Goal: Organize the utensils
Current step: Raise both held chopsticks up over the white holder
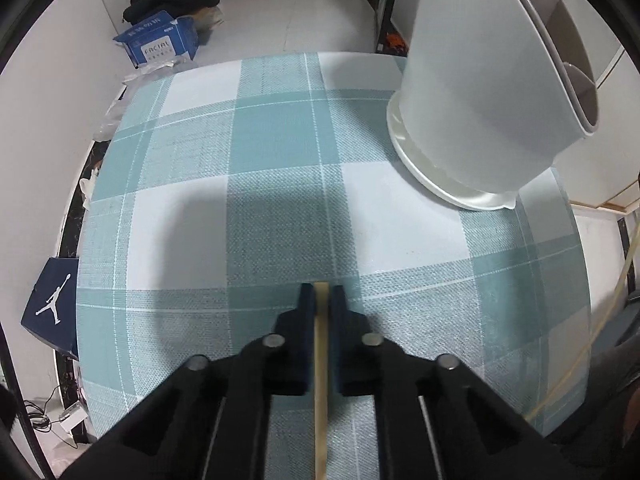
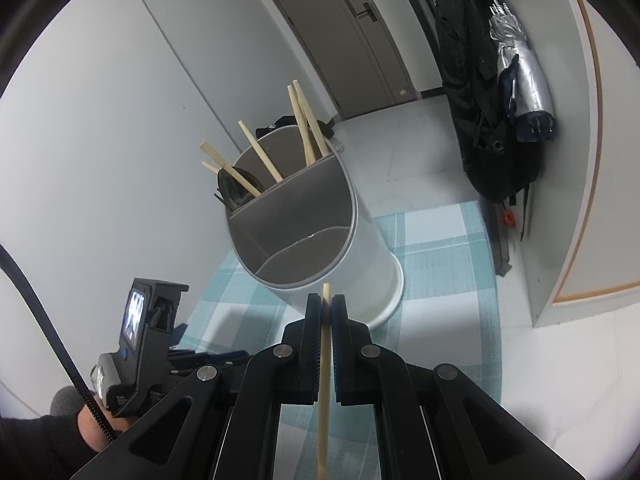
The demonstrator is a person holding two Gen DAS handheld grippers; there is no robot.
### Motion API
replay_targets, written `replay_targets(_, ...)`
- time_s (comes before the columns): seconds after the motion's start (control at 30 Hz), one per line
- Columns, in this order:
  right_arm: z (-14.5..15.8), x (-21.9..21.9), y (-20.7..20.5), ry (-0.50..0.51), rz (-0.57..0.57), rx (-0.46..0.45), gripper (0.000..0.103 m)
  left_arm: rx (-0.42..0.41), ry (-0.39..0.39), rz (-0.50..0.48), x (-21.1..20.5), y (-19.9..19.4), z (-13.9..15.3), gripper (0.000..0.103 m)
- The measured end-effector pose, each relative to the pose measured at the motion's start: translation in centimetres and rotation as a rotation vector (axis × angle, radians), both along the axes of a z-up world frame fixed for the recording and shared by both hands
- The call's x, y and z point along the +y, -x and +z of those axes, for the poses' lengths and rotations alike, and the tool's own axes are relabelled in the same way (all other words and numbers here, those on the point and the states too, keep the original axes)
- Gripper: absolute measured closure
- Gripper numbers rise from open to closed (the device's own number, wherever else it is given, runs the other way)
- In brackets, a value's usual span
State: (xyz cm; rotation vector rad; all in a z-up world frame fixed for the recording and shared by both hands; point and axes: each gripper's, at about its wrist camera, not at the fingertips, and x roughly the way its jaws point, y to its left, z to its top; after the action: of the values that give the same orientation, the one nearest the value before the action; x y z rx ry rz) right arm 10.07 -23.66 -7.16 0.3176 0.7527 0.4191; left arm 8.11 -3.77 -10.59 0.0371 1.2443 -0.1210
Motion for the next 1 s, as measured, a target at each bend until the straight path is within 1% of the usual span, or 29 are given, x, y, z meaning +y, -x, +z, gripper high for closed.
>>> replay_targets(0.07, 0.0, -0.1, -0.1, -0.002, -0.002, 0.004, 0.099, -0.003, -0.011, -0.004, 0.0, 0.0, 0.1, 0.1)
replay_targets(0.17, 0.0, -0.1, -0.1, -0.005, -0.007, 0.005, 0.099, -0.002, 0.024, 0.028, 0.7, -0.5, 0.3, 0.1)
replay_targets(0.27, 0.2, 0.1, 0.2, 0.001, -0.009, -0.005, 0.099, -0.038, 0.072, 0.07, 1.5, -0.6, 1.3, 0.1)
replay_targets(0.4, 0.3, 0.1, 0.6, 0.005, -0.021, -0.016, 0.099, -0.123, 0.129, 0.115, 2.2, 0.5, 3.9, 0.1)
replay_targets(0.47, 0.4, 0.1, 0.8, 0.001, -0.026, -0.017, 0.099, -0.18, 0.165, 0.134, 2.6, 1.1, 5.6, 0.1)
replay_targets(0.5, 0.5, 0.1, 0.9, 0.003, -0.028, -0.02, 0.099, -0.206, 0.188, 0.142, 2.8, 1.5, 6.4, 0.1)
replay_targets(0.6, 0.8, 0.5, 1.4, 0.016, -0.027, -0.041, 0.099, -0.276, 0.225, 0.156, 3.1, 1.9, 8.4, 0.1)
replay_targets(0.7, 1.2, 1.1, 1.9, 0.045, -0.028, -0.065, 0.099, -0.345, 0.233, 0.147, 3.0, 2.2, 9.7, 0.1)
replay_targets(0.77, 1.5, 1.4, 2.3, 0.059, -0.029, -0.083, 0.099, -0.376, 0.233, 0.136, 2.8, 2.2, 10.0, 0.1)
replay_targets(1.0, 2.4, 2.5, 3.4, 0.09, -0.013, -0.132, 0.099, -0.45, 0.234, 0.096, 2.7, 3.3, 11.1, 0.1)
